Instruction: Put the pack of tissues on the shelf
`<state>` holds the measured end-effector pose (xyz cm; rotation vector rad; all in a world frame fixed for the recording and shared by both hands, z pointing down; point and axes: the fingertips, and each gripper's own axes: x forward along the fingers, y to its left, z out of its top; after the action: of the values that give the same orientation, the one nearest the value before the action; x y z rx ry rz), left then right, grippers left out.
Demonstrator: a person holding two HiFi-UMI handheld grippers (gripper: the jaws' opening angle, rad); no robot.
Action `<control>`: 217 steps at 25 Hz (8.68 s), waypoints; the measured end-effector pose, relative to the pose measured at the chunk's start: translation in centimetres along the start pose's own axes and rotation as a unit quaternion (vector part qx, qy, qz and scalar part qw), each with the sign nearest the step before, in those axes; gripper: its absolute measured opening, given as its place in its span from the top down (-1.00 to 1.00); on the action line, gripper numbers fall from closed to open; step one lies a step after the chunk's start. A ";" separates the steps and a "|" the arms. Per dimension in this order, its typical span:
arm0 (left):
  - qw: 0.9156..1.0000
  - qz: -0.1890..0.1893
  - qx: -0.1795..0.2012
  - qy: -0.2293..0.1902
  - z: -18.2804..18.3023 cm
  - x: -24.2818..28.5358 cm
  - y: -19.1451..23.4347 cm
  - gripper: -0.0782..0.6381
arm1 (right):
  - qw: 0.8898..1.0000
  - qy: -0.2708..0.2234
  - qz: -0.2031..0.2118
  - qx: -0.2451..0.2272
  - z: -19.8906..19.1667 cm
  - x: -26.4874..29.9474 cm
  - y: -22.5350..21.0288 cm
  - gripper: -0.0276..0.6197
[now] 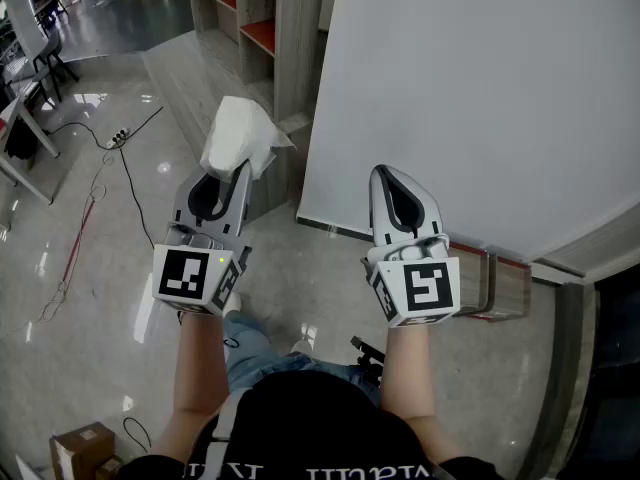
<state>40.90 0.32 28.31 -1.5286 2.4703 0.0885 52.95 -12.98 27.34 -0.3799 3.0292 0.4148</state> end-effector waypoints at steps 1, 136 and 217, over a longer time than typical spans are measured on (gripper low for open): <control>1.000 0.000 0.000 0.001 0.0 0.0 0.4 0.51 | 1.000 0.000 0.000 0.001 0.1 0.3 0.2 0.86; 0.826 -0.478 -0.271 0.122 -17.8 44.3 34.1 0.51 | 0.902 0.132 -0.410 0.018 -7.1 51.2 4.5 0.86; 0.890 -0.312 -0.248 0.221 -24.8 44.2 33.6 0.19 | 0.914 0.141 -0.379 0.036 -8.8 50.4 4.6 0.86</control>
<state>-11.91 -27.41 39.83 -2.7675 2.1998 0.3068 2.83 -22.92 32.31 -1.6381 2.8025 0.1924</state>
